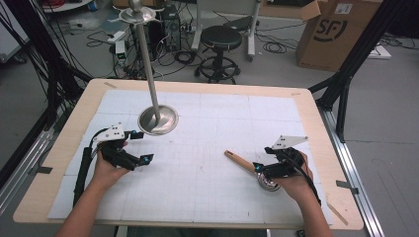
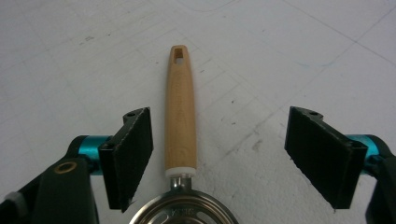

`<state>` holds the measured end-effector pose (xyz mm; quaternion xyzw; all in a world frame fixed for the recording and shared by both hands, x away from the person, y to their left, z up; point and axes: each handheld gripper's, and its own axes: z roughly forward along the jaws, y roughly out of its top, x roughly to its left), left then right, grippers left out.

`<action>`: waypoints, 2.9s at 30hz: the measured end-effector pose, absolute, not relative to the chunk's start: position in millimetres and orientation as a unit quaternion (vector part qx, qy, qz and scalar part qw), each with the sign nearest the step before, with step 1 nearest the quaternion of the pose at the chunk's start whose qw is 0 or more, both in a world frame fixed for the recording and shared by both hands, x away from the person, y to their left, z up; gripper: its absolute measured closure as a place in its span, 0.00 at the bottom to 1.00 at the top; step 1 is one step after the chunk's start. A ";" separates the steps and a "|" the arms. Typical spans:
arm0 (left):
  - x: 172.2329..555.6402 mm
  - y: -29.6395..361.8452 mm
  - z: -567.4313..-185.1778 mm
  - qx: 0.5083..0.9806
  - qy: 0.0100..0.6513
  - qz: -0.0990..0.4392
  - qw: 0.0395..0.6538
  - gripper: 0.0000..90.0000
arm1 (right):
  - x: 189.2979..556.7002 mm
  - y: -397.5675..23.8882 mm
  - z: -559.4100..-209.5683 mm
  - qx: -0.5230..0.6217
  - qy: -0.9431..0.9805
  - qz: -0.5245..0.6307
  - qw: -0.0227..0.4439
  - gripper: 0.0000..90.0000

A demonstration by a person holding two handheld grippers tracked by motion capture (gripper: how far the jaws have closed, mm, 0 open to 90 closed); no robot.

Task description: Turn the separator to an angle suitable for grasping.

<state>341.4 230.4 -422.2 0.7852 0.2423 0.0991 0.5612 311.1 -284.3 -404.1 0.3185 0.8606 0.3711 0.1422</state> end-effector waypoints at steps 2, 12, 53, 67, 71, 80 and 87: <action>341.4 230.2 -422.3 0.786 0.242 0.099 0.560 0.02 | 310.4 -281.5 -405.6 0.317 0.867 0.359 0.141 0.30; 341.8 229.8 -423.4 0.787 0.242 0.096 0.559 0.02 | 311.7 -273.7 -408.9 0.307 0.878 0.342 0.132 0.38; 341.7 227.2 -425.6 0.794 0.241 0.090 0.551 0.02 | 313.3 -256.5 -425.4 0.291 0.913 0.267 0.103 0.64; 341.0 228.9 -424.1 0.792 0.244 0.091 0.553 0.02 | 317.5 -253.1 -421.1 0.294 0.923 0.233 0.091 0.67; 341.0 229.0 -424.5 0.794 0.244 0.090 0.550 0.02 | 319.7 -253.4 -419.3 0.297 0.926 0.219 0.076 0.68; 339.9 226.1 -424.7 0.798 0.237 0.087 0.547 0.02 | 328.2 -245.1 -415.2 0.305 0.934 0.178 0.051 0.71; 339.4 227.0 -423.9 0.795 0.239 0.088 0.550 0.02 | 332.7 -243.0 -414.0 0.304 0.938 0.163 0.041 0.75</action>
